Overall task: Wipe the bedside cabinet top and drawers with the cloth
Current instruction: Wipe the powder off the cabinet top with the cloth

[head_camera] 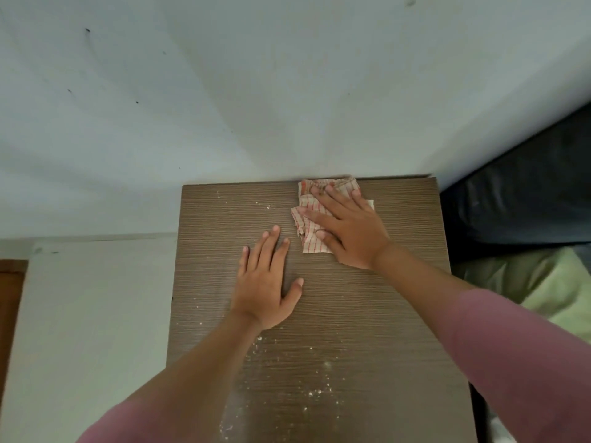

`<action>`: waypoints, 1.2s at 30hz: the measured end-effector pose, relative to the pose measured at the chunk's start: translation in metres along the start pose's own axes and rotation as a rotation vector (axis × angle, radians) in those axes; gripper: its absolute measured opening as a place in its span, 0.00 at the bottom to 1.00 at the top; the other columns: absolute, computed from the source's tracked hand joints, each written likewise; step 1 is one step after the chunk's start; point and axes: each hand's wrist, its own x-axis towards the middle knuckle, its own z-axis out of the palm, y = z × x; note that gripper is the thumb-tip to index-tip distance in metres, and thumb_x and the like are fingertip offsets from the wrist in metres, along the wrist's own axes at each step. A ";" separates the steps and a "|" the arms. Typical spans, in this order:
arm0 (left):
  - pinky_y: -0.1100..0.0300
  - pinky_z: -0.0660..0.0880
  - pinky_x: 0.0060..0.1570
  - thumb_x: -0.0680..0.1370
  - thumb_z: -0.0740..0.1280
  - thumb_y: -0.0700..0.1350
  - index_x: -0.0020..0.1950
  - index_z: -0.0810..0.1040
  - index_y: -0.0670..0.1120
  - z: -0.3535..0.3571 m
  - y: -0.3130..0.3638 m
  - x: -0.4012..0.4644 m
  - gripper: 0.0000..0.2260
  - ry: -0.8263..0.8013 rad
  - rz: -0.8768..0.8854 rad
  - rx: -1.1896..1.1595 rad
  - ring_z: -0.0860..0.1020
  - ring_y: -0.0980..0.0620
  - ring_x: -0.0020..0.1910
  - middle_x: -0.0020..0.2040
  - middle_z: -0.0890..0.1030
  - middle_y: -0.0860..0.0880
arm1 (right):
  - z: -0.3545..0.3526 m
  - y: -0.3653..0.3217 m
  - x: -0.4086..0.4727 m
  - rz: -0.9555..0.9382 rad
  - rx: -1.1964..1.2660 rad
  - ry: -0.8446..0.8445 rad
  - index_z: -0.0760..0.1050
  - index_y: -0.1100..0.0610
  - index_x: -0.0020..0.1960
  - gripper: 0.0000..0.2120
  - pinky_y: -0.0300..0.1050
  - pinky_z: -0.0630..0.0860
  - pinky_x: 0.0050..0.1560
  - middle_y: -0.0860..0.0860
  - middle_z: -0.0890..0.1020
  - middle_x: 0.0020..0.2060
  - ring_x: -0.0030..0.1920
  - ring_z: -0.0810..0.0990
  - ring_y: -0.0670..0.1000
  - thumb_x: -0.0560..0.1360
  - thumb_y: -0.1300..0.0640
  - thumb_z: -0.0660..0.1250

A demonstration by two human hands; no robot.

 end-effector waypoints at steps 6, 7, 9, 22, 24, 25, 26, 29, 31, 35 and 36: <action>0.47 0.44 0.72 0.75 0.54 0.60 0.74 0.57 0.46 0.002 0.001 0.000 0.31 0.065 0.007 -0.019 0.50 0.48 0.76 0.77 0.53 0.48 | 0.009 -0.013 -0.029 0.042 0.020 0.037 0.55 0.40 0.74 0.23 0.56 0.44 0.73 0.47 0.53 0.76 0.76 0.49 0.52 0.78 0.43 0.47; 0.47 0.44 0.72 0.75 0.53 0.60 0.74 0.56 0.46 0.003 0.000 0.000 0.31 0.069 0.007 -0.005 0.49 0.48 0.76 0.77 0.52 0.48 | 0.011 -0.016 -0.034 0.044 0.020 0.045 0.55 0.39 0.74 0.23 0.57 0.44 0.73 0.47 0.53 0.76 0.76 0.50 0.52 0.79 0.43 0.47; 0.46 0.44 0.72 0.76 0.51 0.60 0.75 0.54 0.45 0.004 0.001 -0.002 0.31 0.054 0.014 0.033 0.48 0.48 0.76 0.77 0.50 0.47 | 0.015 -0.023 -0.047 0.055 0.027 0.057 0.55 0.39 0.74 0.23 0.57 0.45 0.73 0.47 0.54 0.76 0.76 0.50 0.52 0.79 0.43 0.47; 0.41 0.44 0.72 0.78 0.54 0.58 0.75 0.54 0.43 0.025 0.029 -0.170 0.31 -0.049 0.158 -0.011 0.46 0.47 0.76 0.77 0.48 0.46 | 0.048 -0.105 -0.163 0.184 0.047 0.046 0.54 0.39 0.74 0.23 0.57 0.43 0.73 0.46 0.52 0.76 0.76 0.47 0.51 0.79 0.44 0.48; 0.40 0.49 0.71 0.76 0.57 0.58 0.74 0.58 0.44 0.040 0.027 -0.212 0.30 -0.060 0.134 -0.026 0.50 0.47 0.76 0.77 0.53 0.45 | 0.053 -0.117 -0.179 0.197 0.052 0.044 0.54 0.39 0.74 0.23 0.58 0.45 0.74 0.46 0.53 0.76 0.76 0.49 0.51 0.79 0.43 0.48; 0.39 0.52 0.71 0.76 0.58 0.58 0.73 0.60 0.44 0.047 0.025 -0.231 0.30 -0.064 0.109 -0.038 0.53 0.47 0.75 0.76 0.56 0.44 | 0.055 -0.124 -0.187 0.200 0.055 0.044 0.55 0.39 0.74 0.23 0.58 0.46 0.74 0.46 0.54 0.76 0.76 0.49 0.51 0.79 0.44 0.48; 0.39 0.54 0.70 0.75 0.59 0.58 0.72 0.62 0.44 0.053 0.022 -0.247 0.29 -0.063 0.087 -0.044 0.55 0.46 0.74 0.76 0.58 0.44 | 0.057 -0.130 -0.195 0.204 0.058 0.047 0.55 0.39 0.74 0.23 0.59 0.46 0.74 0.46 0.54 0.76 0.76 0.50 0.51 0.79 0.44 0.48; 0.38 0.57 0.69 0.75 0.58 0.58 0.72 0.61 0.44 0.065 0.013 -0.273 0.29 -0.059 0.076 -0.032 0.56 0.46 0.74 0.75 0.59 0.44 | 0.064 -0.148 -0.216 0.220 0.073 0.064 0.56 0.39 0.74 0.23 0.58 0.46 0.73 0.46 0.55 0.76 0.76 0.50 0.51 0.79 0.44 0.49; 0.39 0.57 0.69 0.76 0.57 0.58 0.73 0.61 0.44 0.067 0.011 -0.274 0.30 -0.044 0.084 -0.025 0.56 0.46 0.74 0.76 0.58 0.44 | 0.069 -0.158 -0.229 0.222 0.069 0.063 0.56 0.39 0.74 0.23 0.57 0.45 0.73 0.47 0.55 0.76 0.76 0.50 0.51 0.79 0.44 0.49; 0.40 0.57 0.69 0.75 0.56 0.59 0.72 0.61 0.44 0.066 0.012 -0.273 0.30 -0.024 0.089 -0.027 0.57 0.45 0.74 0.75 0.59 0.43 | 0.077 -0.173 -0.249 0.222 0.069 0.050 0.55 0.39 0.74 0.23 0.57 0.43 0.73 0.46 0.54 0.76 0.76 0.49 0.51 0.79 0.44 0.49; 0.40 0.56 0.70 0.75 0.55 0.59 0.72 0.61 0.43 0.066 0.012 -0.273 0.30 -0.014 0.092 -0.028 0.57 0.45 0.74 0.75 0.59 0.43 | 0.079 -0.177 -0.254 0.225 0.071 0.052 0.55 0.39 0.74 0.23 0.57 0.43 0.73 0.46 0.54 0.76 0.76 0.49 0.51 0.79 0.44 0.49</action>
